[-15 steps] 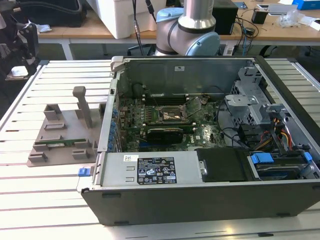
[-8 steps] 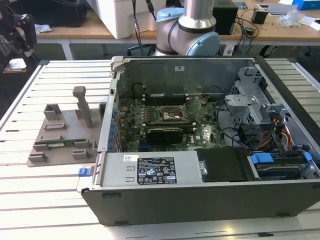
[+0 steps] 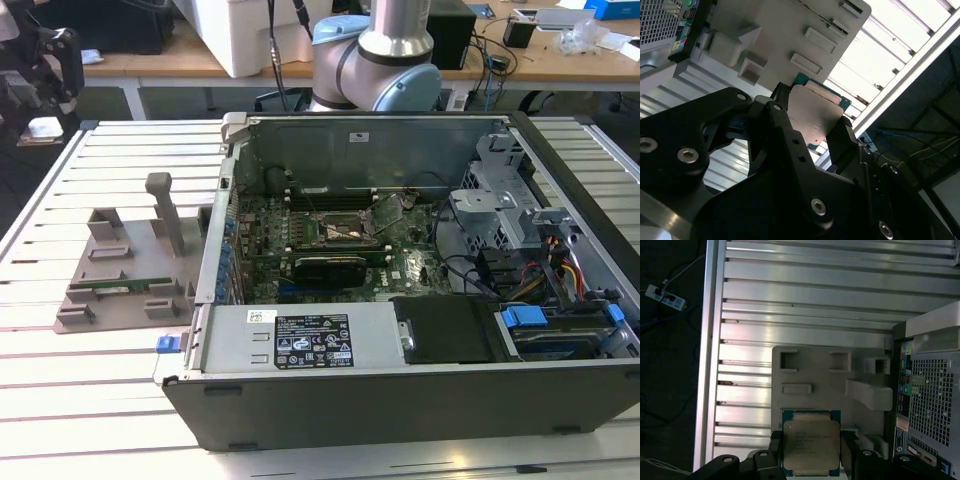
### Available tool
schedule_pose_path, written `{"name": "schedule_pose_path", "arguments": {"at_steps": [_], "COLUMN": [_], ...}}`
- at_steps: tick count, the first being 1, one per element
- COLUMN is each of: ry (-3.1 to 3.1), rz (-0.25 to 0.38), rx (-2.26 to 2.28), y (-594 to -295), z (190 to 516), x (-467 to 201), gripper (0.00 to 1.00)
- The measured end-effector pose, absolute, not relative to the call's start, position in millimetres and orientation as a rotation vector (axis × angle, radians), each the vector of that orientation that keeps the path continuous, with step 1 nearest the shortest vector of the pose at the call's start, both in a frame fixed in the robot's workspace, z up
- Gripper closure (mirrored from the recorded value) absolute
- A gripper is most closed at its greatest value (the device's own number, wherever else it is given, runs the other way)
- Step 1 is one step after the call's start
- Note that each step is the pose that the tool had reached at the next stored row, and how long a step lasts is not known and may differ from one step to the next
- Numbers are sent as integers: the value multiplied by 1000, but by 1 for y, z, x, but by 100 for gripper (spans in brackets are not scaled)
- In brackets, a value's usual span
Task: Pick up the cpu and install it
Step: 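Pick up the cpu and move it towards the insertion slot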
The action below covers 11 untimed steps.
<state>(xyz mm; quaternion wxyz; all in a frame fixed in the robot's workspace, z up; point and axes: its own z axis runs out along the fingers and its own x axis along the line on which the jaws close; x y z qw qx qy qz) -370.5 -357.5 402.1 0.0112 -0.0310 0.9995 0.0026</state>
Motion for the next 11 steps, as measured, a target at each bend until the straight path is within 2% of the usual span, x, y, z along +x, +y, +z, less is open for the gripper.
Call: {"name": "schedule_pose_path", "arguments": {"at_steps": [11], "ry": [3118], "rz": [7], "rx": [-97], "y": [-357], "z": [402], "x": [-343], "gripper": [45]}}
